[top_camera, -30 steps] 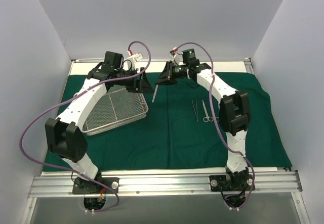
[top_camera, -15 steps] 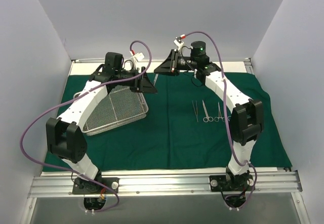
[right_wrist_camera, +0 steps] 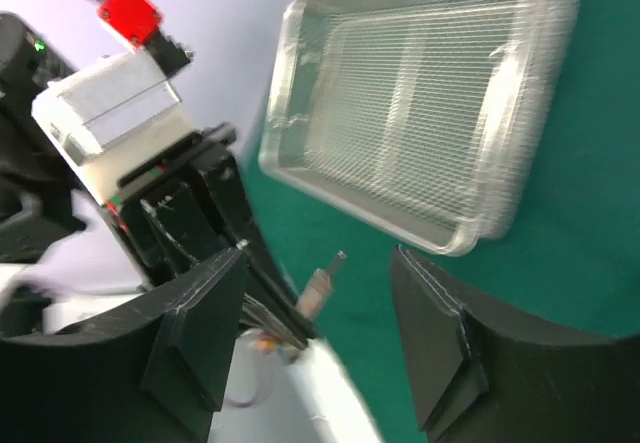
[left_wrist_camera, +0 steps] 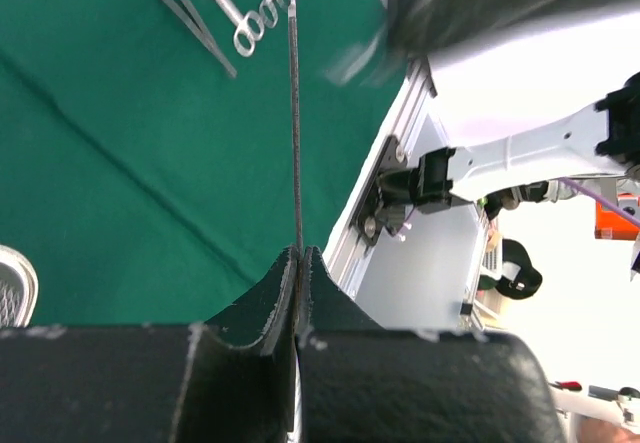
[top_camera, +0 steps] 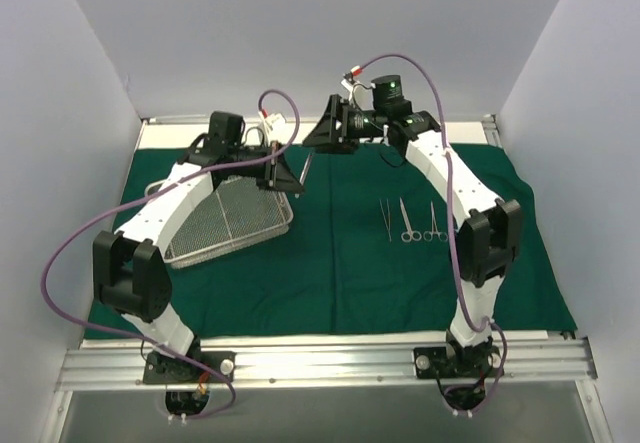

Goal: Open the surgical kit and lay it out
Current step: Place the medical item in the surgical kit, then pick up the medical item from the container.

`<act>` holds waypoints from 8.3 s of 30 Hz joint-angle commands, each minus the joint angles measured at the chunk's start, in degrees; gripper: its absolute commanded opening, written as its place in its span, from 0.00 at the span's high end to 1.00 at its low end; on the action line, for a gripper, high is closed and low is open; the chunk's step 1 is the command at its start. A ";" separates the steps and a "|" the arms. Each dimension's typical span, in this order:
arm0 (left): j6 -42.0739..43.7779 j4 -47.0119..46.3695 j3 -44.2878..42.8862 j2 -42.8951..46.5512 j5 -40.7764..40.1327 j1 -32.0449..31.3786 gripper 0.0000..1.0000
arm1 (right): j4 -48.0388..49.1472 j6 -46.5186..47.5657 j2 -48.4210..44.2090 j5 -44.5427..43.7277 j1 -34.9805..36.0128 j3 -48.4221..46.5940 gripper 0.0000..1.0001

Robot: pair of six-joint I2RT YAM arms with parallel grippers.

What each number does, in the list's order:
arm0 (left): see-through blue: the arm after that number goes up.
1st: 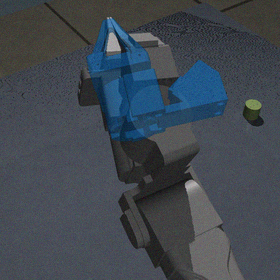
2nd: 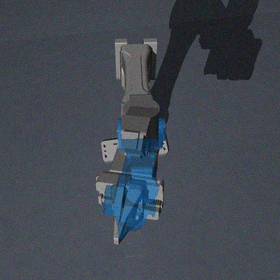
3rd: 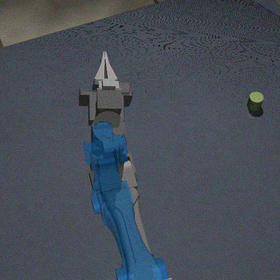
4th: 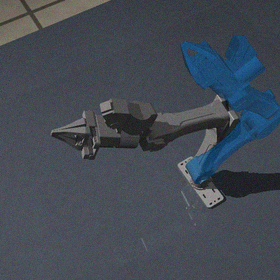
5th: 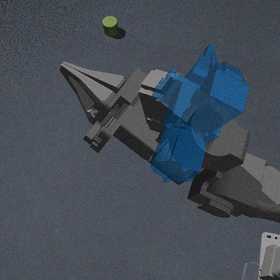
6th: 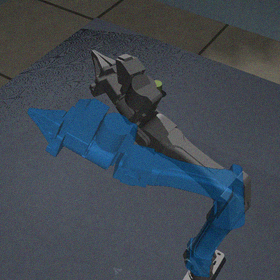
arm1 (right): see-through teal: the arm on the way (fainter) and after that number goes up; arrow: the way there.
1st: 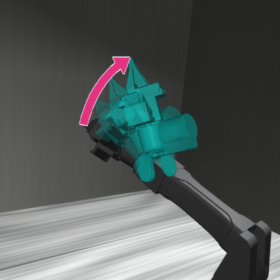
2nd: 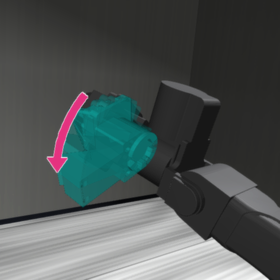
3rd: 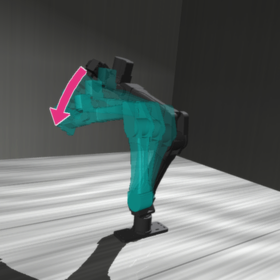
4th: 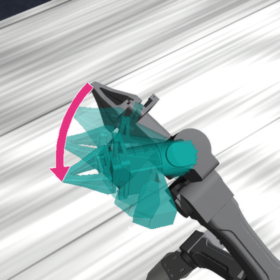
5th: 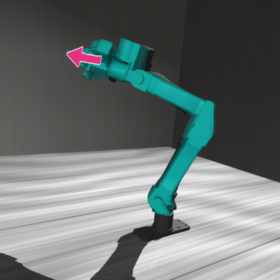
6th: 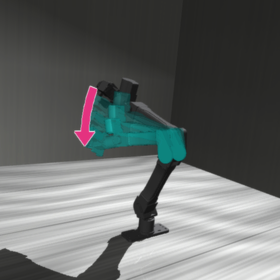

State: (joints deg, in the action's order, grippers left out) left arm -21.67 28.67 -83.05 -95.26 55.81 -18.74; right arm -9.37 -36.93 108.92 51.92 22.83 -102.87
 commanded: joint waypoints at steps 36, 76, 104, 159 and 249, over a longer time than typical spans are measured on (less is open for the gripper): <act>-9.70 4.04 14.05 9.39 15.64 -10.43 0.98 | -26.13 87.19 -34.57 -27.23 18.92 21.66 0.67; -10.06 3.59 10.01 5.35 16.87 -16.68 0.98 | -30.10 97.13 -34.31 -33.55 23.84 26.67 0.73; -1.97 16.68 7.20 12.98 -9.12 8.00 0.06 | -24.57 76.40 -36.25 -37.17 16.75 34.05 1.00; -2.06 33.13 -6.08 2.19 -47.20 24.19 0.06 | -4.17 17.41 -6.62 -55.96 6.79 41.87 0.80; 10.34 43.40 -27.07 -24.45 -62.23 25.60 0.98 | -14.19 24.80 -16.38 -47.00 0.02 26.76 0.60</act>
State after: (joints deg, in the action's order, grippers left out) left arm -9.93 70.70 -105.71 -124.88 -9.93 8.36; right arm -21.89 -12.12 92.14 4.19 22.92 -74.39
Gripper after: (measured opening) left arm 0.031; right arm 0.395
